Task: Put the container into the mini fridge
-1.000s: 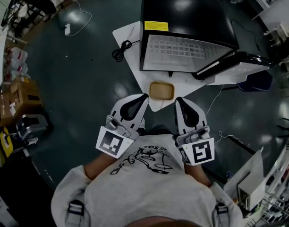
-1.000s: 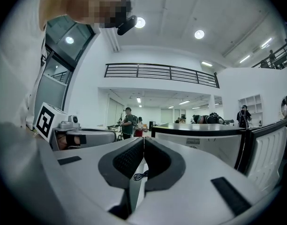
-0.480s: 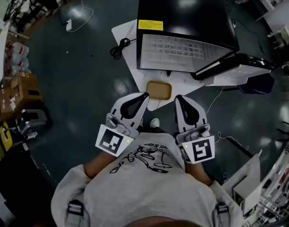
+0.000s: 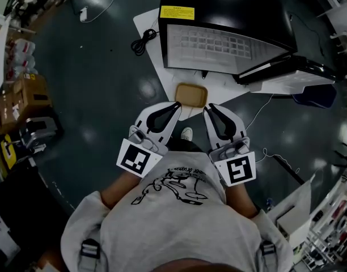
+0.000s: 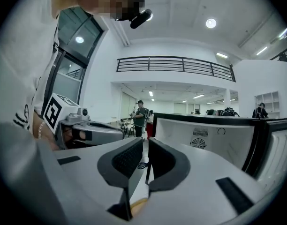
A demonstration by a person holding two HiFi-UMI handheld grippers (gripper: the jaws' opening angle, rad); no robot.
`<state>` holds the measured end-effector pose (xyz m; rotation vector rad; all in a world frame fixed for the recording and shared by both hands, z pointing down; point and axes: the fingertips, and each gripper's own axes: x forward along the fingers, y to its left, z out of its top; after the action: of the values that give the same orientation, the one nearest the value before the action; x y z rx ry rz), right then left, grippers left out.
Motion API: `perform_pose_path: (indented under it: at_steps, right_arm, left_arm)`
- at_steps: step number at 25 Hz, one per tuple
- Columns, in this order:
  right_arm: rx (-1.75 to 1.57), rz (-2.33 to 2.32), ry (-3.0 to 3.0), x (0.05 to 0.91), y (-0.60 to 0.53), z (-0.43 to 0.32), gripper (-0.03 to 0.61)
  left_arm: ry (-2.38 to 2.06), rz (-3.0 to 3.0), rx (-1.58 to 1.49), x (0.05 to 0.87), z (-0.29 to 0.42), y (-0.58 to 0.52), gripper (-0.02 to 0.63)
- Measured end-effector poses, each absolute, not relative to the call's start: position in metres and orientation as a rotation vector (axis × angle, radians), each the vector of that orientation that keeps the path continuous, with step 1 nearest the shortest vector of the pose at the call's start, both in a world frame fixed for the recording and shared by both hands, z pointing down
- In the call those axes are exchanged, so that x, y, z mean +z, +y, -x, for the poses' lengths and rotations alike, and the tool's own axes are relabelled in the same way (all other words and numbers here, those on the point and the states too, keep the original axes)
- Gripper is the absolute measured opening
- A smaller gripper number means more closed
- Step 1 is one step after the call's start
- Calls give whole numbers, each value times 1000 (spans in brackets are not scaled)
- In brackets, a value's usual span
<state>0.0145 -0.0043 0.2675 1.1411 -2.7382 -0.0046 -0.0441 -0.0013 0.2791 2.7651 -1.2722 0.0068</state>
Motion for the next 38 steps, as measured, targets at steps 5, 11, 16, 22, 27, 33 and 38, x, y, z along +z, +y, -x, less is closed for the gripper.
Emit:
perform_pose_path:
  at_steps: [5,11,16,22,27,33,38]
  right_arm:
    - [-11,-1066,-2692,298,-7,-17,46]
    - [5,-1036,-2651,333,-11,-23,71]
    - [24,-1036,-2605,368,-15,-32,80]
    - [82,-1093,-2554,413,-24,-50,117]
    - [158,-1162,-2521,451,-31,-67,118]
    - [277,-1189,-2444,506,-37,-83,118]
    - [366,-1223,-2367,544,-45,-92,118]
  left_arm:
    - [-1280,-2732,76,307,44,-6,23]
    - [-1280,-2708,113,341,42,-10,41]
    - [-1251,-2693,167,377,36,-13,77]
    - [-1275,-2626,196,421,40,-23,80]
    - [-1276,-2611,280,464,39,-32,97]
    - [-1250,-2562,398,518,35,-36,104]
    - [-1247,-2466,395,557,40,-43,109]
